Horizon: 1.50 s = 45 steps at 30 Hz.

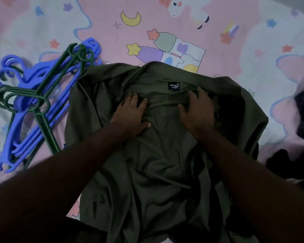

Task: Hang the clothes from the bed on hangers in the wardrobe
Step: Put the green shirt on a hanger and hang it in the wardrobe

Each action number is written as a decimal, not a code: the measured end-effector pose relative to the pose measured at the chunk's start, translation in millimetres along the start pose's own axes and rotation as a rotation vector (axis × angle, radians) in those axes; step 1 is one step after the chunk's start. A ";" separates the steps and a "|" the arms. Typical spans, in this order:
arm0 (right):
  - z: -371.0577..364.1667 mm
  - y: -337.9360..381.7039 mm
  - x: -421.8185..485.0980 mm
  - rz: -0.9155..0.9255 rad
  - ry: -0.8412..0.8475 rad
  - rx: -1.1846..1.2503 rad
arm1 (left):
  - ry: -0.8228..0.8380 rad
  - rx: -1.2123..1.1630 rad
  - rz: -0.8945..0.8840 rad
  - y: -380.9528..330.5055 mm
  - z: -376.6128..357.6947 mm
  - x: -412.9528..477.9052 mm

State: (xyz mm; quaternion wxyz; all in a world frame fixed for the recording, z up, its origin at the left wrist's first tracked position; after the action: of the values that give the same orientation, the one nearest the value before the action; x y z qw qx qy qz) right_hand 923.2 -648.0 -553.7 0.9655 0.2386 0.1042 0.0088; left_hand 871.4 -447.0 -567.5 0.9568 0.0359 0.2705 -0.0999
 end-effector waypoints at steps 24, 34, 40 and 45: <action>-109.1 97.5 -100.7 0.204 0.335 0.003 | -0.679 -0.608 0.766 160.3 -15.7 -164.6; -144.8 165.0 -149.9 0.370 0.493 0.099 | -0.286 -0.604 1.044 201.7 -82.4 -191.9; -149.9 158.8 -149.4 0.318 0.581 0.073 | -0.279 -0.607 1.045 235.9 -75.6 -191.4; -147.6 155.5 -150.3 0.310 0.598 0.088 | -0.263 -0.564 1.053 266.5 -68.2 -194.6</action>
State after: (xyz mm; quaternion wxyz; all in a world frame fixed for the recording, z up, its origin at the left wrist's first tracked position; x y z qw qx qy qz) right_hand 750.9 -452.6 -579.7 0.8681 0.2802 0.3455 0.2204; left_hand 730.5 -144.7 -519.5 0.8757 -0.1027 0.1120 0.4582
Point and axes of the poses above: each hand's wrist, its own x-axis towards the middle knuckle, its own z-axis out of the back of the hand, y = z × x, the point moved 9 cm from there along x, towards the middle knuckle, and after that the axes turned 14 degrees about x, right-handed, at the moved point
